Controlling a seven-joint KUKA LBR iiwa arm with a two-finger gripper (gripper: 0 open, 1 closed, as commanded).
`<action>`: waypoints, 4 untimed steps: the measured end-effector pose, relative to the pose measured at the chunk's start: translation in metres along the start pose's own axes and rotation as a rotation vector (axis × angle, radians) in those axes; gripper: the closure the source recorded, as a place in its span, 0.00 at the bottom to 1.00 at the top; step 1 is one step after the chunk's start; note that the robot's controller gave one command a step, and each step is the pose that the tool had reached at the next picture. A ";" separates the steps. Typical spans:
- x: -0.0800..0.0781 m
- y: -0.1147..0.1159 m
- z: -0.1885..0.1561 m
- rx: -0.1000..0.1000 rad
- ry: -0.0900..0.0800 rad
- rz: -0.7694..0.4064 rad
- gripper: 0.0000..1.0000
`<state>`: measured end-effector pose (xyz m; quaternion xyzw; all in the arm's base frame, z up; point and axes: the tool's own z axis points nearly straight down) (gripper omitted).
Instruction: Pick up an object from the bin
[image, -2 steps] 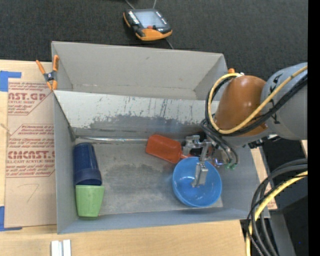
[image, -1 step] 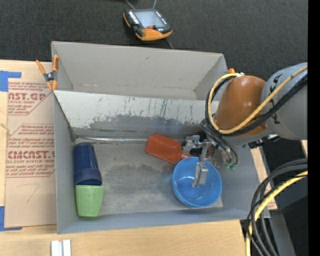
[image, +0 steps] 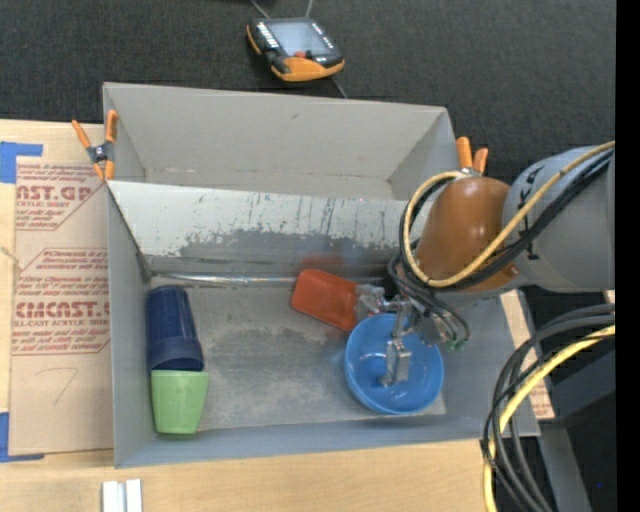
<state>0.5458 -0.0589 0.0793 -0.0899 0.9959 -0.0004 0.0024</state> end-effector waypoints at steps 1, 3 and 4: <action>-0.006 -0.002 0.003 0.002 -0.018 -0.064 1.00; -0.012 0.012 0.003 0.008 -0.029 -0.077 1.00; -0.008 0.008 0.003 0.004 -0.038 -0.068 1.00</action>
Offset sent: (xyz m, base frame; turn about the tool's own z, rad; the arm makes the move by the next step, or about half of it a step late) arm 0.0000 0.0000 0.0000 0.0000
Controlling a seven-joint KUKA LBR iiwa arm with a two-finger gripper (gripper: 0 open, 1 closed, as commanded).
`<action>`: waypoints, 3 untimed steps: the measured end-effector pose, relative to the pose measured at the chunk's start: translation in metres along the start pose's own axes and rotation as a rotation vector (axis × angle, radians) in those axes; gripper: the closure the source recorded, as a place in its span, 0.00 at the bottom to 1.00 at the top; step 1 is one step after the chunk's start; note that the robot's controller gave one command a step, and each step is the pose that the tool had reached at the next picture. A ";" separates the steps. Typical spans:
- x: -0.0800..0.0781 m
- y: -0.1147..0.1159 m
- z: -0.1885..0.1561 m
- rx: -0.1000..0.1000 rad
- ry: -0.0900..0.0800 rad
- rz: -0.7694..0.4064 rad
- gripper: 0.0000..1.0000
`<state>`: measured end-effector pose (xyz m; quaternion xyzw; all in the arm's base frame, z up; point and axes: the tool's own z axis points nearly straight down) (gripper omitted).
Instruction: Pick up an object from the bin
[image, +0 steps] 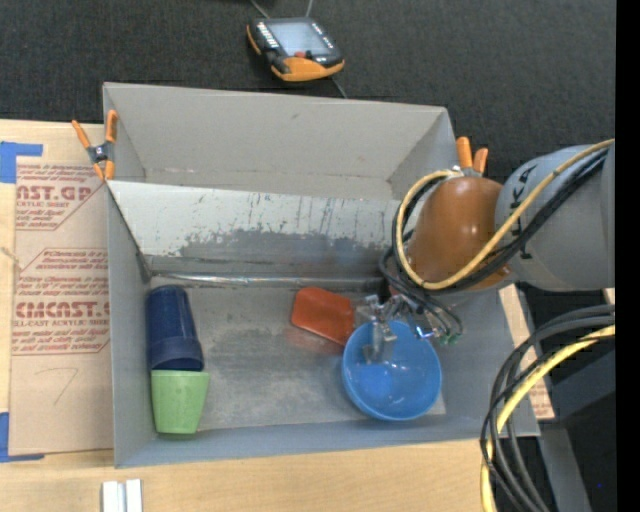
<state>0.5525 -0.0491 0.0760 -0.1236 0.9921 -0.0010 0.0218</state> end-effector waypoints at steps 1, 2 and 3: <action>0.004 0.009 -0.105 0.002 0.006 -0.013 0.00; 0.004 0.009 -0.107 0.002 0.003 -0.013 0.00; 0.015 0.005 -0.071 0.005 -0.004 -0.199 0.00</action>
Offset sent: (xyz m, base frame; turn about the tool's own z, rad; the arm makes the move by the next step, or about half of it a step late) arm 0.0000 0.0000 0.0000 0.0000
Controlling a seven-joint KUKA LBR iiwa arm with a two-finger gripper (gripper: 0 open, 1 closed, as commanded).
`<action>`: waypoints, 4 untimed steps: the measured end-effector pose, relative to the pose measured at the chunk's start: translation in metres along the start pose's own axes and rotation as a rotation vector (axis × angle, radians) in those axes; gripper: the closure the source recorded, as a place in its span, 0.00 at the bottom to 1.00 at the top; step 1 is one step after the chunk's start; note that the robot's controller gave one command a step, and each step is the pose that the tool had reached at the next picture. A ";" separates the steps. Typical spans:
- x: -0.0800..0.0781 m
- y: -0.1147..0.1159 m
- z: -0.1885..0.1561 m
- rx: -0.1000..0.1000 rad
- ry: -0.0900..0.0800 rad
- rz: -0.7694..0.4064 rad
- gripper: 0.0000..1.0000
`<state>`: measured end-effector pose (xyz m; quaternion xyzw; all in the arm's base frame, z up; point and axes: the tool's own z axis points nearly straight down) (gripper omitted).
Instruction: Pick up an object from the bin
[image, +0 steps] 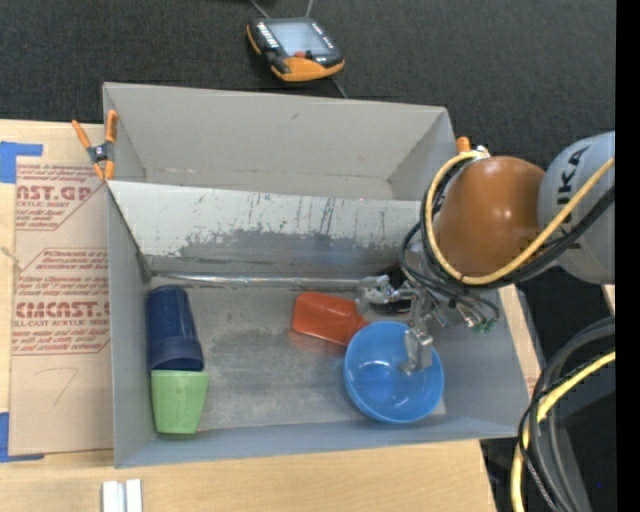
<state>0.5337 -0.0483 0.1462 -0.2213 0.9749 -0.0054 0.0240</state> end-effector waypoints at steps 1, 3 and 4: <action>0.001 0.000 0.019 -0.002 0.003 -0.039 0.00; -0.001 0.006 0.038 -0.002 0.005 -0.206 0.00; 0.016 0.055 0.060 -0.008 0.006 -0.471 0.00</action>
Offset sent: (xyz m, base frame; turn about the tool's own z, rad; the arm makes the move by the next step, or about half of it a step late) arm 0.0010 -0.0112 -0.0711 -0.2647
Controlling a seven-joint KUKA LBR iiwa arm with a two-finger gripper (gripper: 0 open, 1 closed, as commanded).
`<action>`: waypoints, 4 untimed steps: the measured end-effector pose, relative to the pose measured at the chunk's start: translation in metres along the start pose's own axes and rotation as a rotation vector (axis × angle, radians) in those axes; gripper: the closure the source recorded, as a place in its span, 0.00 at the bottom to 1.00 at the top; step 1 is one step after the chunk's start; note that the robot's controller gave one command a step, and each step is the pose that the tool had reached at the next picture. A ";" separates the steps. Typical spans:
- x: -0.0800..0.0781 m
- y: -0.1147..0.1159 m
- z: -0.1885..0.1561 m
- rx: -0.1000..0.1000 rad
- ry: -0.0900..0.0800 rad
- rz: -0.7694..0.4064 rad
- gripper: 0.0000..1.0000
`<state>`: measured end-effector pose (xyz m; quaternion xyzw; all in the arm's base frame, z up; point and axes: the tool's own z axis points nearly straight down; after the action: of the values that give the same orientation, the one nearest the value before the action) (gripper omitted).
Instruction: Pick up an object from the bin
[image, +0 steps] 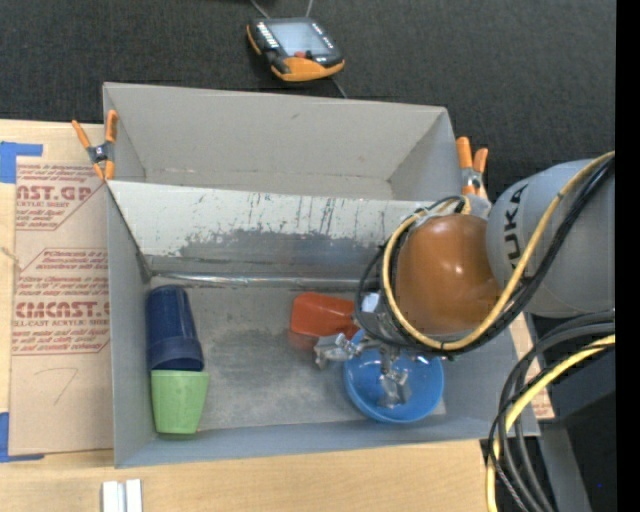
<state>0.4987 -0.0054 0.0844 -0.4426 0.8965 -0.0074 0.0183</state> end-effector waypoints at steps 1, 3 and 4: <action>0.003 -0.054 0.005 0.011 -0.008 -0.028 0.00; 0.014 -0.051 0.014 0.008 -0.009 -0.234 0.00; 0.000 -0.032 -0.001 0.000 -0.010 0.001 1.00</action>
Offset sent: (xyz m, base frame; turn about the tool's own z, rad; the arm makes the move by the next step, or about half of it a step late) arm 0.0174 -0.0175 0.0102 -0.0166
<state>0.5240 -0.0244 0.0862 -0.4423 0.8966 -0.0052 0.0226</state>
